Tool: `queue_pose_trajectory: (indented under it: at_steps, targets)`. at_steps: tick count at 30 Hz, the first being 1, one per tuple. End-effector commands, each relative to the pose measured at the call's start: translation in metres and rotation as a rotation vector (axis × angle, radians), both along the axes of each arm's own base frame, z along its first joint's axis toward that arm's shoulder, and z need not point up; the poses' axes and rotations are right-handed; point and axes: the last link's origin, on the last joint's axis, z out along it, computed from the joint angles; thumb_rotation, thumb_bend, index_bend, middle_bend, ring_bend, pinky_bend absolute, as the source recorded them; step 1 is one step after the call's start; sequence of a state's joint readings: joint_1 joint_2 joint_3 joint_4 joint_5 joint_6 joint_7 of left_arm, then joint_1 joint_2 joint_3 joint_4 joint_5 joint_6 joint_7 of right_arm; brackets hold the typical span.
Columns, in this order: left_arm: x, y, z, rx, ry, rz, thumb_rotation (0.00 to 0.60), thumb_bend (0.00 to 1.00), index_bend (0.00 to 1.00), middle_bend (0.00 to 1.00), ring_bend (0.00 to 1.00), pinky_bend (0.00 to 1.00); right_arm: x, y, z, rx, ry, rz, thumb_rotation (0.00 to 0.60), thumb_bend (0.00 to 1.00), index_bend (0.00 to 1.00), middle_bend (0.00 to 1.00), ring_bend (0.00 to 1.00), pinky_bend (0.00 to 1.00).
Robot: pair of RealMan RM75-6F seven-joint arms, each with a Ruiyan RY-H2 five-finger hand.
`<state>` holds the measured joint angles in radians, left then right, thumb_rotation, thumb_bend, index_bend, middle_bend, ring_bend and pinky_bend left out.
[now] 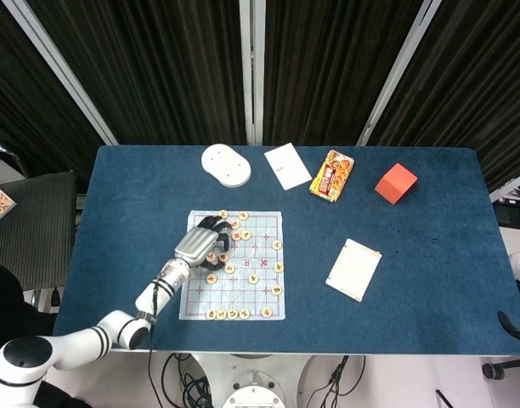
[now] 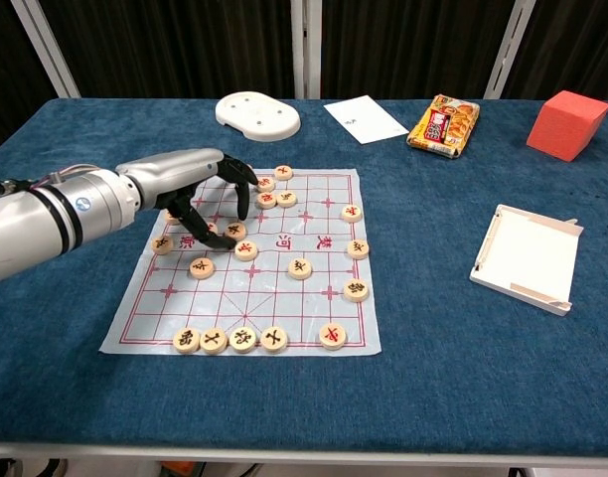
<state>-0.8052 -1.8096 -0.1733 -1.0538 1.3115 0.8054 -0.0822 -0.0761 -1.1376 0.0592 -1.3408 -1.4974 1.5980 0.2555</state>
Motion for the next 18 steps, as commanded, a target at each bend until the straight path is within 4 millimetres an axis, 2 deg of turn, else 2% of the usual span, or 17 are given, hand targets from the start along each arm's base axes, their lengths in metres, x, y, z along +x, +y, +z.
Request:
queue_pose_trajectory:
  at_steps: [1, 18]
  targets:
    - [0.0, 0.0006, 0.0001, 0.001, -0.001, 0.0, 0.6, 0.22, 0.48, 0.14, 0.0, 0.06, 0.0001, 0.0, 0.0001, 0.0, 0.0, 0.0, 0.6, 0.13, 0.0, 0.0, 0.0, 0.0]
    - [-0.0007, 0.0003, -0.002, -0.022, 0.02, -0.006, 0.6, 0.32, 0.53, 0.14, 0.0, 0.06, -0.0008, -0.0012, -0.0015, 0.003, 0.001, -0.004, 0.6, 0.13, 0.0, 0.0, 0.0, 0.0]
